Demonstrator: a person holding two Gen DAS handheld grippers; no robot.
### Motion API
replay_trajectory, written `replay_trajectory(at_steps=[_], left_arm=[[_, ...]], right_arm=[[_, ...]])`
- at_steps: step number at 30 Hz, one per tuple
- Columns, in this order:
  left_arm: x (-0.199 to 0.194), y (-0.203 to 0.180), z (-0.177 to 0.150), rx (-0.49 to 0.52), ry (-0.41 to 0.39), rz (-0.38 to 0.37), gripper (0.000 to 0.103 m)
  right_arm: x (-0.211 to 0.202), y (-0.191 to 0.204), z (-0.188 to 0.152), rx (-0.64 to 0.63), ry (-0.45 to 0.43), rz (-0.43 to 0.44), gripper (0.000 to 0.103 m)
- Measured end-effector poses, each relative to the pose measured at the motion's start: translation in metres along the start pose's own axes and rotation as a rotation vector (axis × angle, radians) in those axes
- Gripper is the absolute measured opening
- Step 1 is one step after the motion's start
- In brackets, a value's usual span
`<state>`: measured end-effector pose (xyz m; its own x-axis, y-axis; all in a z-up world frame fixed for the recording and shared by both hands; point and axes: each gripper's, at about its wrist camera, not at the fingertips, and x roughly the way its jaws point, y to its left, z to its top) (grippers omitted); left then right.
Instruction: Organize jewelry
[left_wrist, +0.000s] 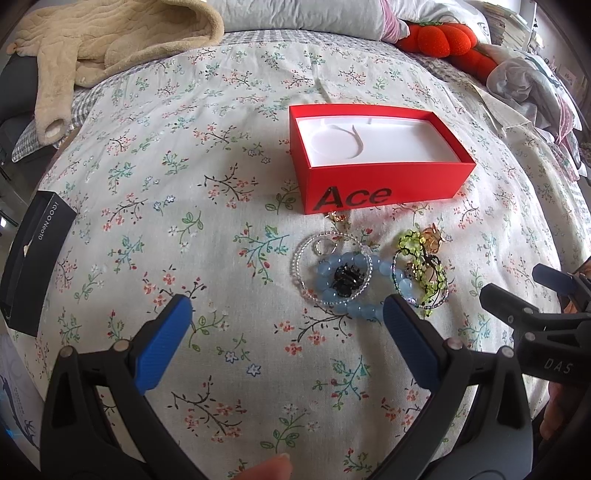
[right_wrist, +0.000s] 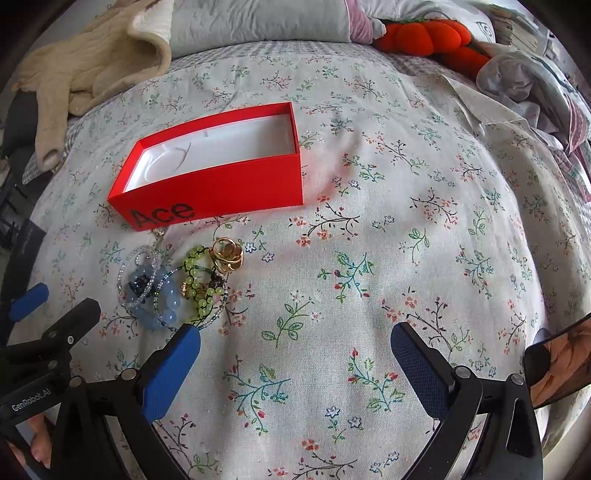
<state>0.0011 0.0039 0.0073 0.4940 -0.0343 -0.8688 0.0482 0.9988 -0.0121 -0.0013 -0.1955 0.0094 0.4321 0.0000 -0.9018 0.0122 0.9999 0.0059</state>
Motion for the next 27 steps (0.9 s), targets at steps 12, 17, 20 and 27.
replay_trajectory(at_steps=[12, 17, 20, 27], left_arm=[[0.001, 0.005, 0.008, 0.028, -0.021, -0.044, 0.103], [0.005, 0.010, 0.025, 0.068, 0.038, -0.081, 0.103], [0.007, 0.015, 0.037, 0.056, 0.063, -0.116, 0.103], [0.024, 0.019, 0.047, 0.029, 0.112, -0.220, 0.096]], right_arm=[[-0.002, 0.001, 0.007, -0.045, 0.004, 0.004, 0.103], [-0.001, 0.001, 0.024, -0.071, 0.062, 0.024, 0.103], [-0.001, -0.003, 0.037, -0.059, 0.079, 0.076, 0.103], [0.020, -0.014, 0.054, 0.001, 0.146, 0.229, 0.103]])
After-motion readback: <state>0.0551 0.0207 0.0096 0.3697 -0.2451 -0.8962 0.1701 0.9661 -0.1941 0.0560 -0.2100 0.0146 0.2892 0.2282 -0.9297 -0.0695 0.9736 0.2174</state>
